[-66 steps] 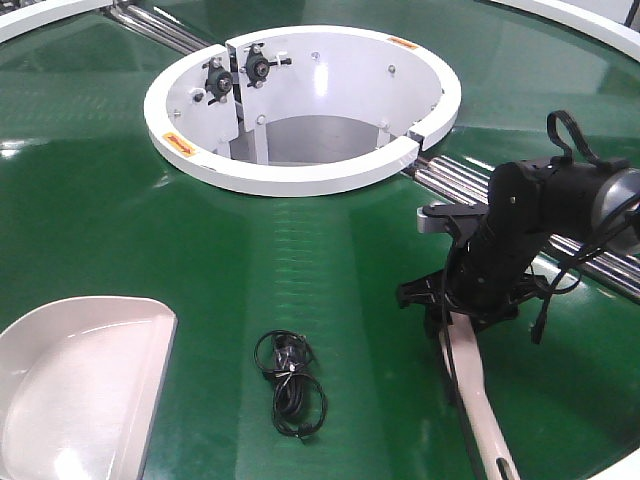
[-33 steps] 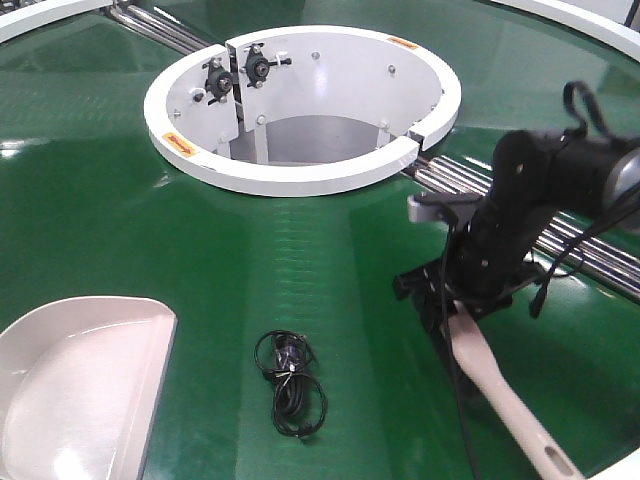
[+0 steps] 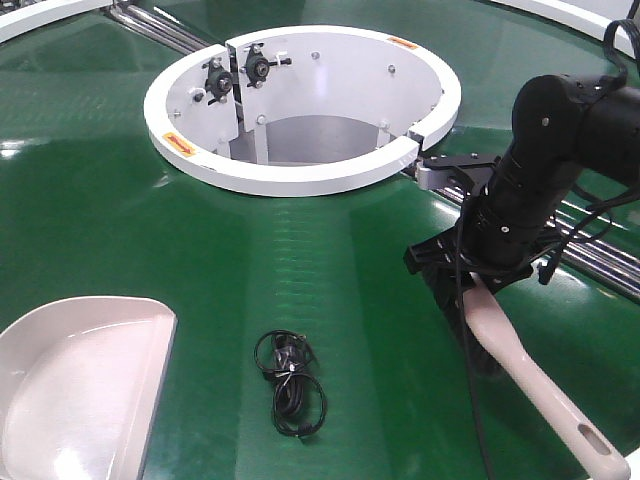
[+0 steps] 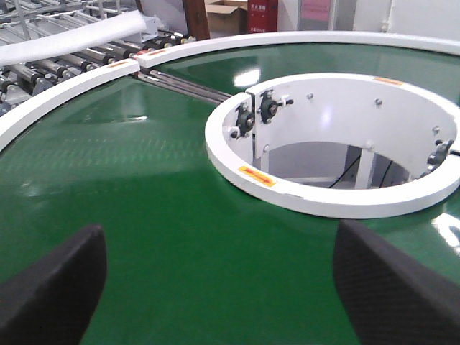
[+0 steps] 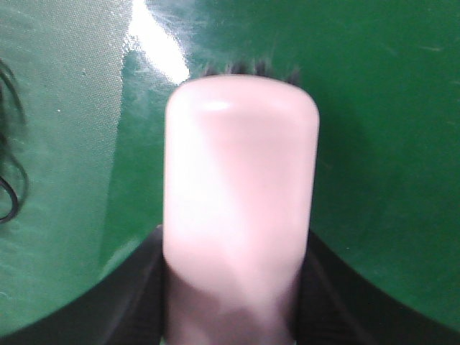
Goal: Clean and inspect green conveyor with broom and dustpan
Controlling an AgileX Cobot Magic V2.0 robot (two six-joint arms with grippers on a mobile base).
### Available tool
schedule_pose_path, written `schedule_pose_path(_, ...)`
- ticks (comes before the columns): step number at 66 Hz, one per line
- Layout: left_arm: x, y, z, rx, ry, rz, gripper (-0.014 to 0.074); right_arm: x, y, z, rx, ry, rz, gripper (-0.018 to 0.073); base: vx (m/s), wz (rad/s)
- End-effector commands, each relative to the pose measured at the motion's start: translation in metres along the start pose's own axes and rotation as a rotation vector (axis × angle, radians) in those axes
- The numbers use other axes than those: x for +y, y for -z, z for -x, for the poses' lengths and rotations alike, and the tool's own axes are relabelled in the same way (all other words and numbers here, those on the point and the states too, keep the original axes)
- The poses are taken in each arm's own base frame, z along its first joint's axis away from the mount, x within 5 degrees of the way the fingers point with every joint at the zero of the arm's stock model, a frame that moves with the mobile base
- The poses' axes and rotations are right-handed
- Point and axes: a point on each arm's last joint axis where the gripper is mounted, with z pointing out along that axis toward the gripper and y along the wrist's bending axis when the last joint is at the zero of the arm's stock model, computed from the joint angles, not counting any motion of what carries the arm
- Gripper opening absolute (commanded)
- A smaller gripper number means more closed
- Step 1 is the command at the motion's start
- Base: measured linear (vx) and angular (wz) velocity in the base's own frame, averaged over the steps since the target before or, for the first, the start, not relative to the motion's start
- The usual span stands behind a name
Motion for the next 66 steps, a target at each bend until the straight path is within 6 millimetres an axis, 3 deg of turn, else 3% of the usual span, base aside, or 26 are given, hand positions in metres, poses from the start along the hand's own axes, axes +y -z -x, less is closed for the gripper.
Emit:
schedule_pose_path(1, 0.001, 0.004, 0.014, -0.087, -0.010, 0.005, 0.0591, 0.002, 0.026, -0.007, -0.024, 0.016, 0.005, -0.0006, 0.00, 0.00)
schedule_pose_path(6, 0.001, 0.004, 0.014, -0.081, -0.039, 0.005, 0.0591, 0.002, 0.026, -0.007, -0.024, 0.016, 0.005, -0.0006, 0.00, 0.00)
schedule_pose_path(13, 0.002, 0.004, 0.013, -0.068, -0.253, 0.034, 0.0591, 0.002, 0.026, -0.007, -0.025, 0.015, 0.005, -0.0006, 0.00, 0.00)
schedule_pose_path(35, 0.009, 0.004, 0.008, 0.042, -1.261, 0.099, 0.0591, 0.002, 0.026, -0.007, -0.025, 0.015, 0.005, -0.0006, 0.00, 0.00)
schedule_pose_path(49, 0.014, 0.005, 0.009, 0.087, -1.421, 0.150, 0.0591, 0.002, 0.026, -0.007, -0.025, 0.015, 0.005, -0.0006, 0.00, 0.00)
schedule_pose_path(66, 0.017, 0.006, 0.009, 0.105, -1.461, 0.173, 0.0591, 0.002, 0.026, -0.007, -0.025, 0.015, 0.005, -0.0006, 0.00, 0.00)
